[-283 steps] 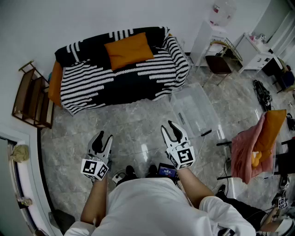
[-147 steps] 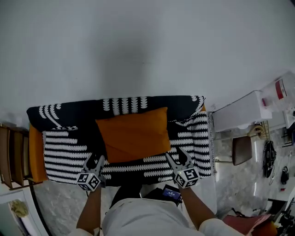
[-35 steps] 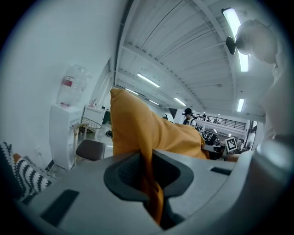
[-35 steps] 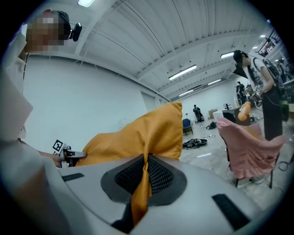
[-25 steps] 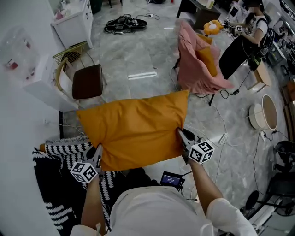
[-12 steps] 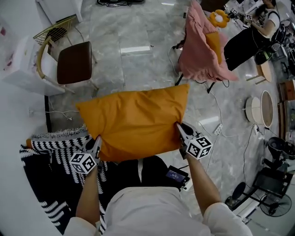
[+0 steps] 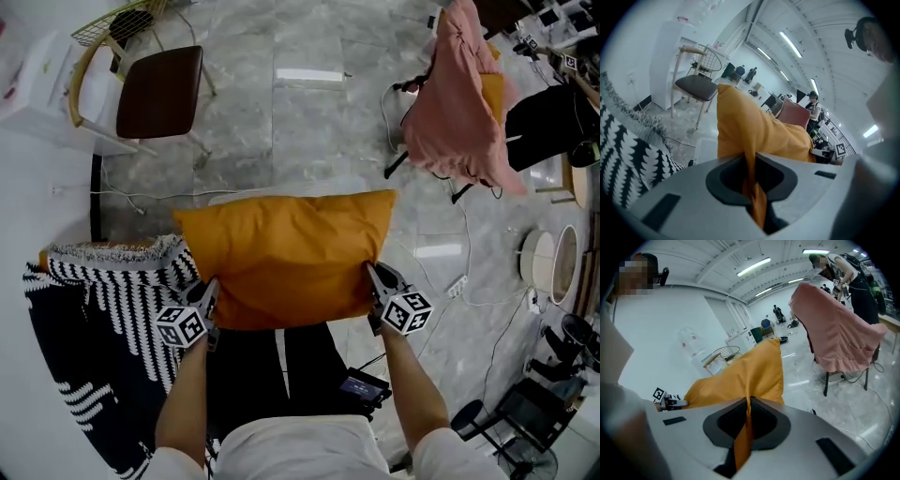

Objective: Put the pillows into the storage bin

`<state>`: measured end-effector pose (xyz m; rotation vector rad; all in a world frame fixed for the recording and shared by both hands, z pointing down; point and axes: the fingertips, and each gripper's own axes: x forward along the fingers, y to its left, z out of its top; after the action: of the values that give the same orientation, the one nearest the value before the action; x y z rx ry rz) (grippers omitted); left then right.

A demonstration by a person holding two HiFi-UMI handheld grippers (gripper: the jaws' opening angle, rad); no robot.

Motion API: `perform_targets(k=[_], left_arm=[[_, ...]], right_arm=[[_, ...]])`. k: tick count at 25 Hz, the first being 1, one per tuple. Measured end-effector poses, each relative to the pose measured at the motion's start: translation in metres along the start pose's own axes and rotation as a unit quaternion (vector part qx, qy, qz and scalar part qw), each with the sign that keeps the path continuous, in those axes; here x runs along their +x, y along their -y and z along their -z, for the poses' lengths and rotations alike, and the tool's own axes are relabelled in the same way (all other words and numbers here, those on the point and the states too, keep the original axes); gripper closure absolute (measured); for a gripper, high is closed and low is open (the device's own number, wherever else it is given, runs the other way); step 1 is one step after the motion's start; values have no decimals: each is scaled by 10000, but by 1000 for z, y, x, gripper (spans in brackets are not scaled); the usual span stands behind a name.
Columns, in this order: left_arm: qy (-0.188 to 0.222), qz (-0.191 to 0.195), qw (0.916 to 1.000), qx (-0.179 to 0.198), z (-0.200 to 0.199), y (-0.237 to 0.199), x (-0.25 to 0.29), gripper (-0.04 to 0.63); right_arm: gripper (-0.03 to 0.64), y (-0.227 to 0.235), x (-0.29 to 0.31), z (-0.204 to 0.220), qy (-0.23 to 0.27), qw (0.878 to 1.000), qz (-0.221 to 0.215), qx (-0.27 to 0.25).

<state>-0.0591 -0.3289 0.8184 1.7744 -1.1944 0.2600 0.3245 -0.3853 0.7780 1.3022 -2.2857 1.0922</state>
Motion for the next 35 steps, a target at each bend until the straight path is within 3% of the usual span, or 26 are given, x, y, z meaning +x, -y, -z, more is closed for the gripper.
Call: perform_targets(k=[15,22,24,26,28,30,35], left_arm=[[-755,-666,9924,-700,112,-76,122,547],[-843,-807,9908,-690,118,-94,153,541],[-892,-1012,9886,-673,121,-105,156,503],[-853,-1268,9850,-806,121,-113,158,362],[-583,-1332,9844,-990,116,-108,159,338],[-339,-1122,9891,-895,110,-87,158,342],[55,-423,9975,-568,99,-20,132,353]], right_arm=[[580,118,109,99,-886,9958,-110,192],[580,145,142,112,-1077,9939,-92,210],[580,153,148,121,-1192,9924,63,305],[552,164,151,128,-1312,9899,395,375],[534,164,152,130,-1339,9889,535,369],[474,145,151,128,-1325,9905,293,238],[472,57,132,112,-1309,9848,-921,-672]])
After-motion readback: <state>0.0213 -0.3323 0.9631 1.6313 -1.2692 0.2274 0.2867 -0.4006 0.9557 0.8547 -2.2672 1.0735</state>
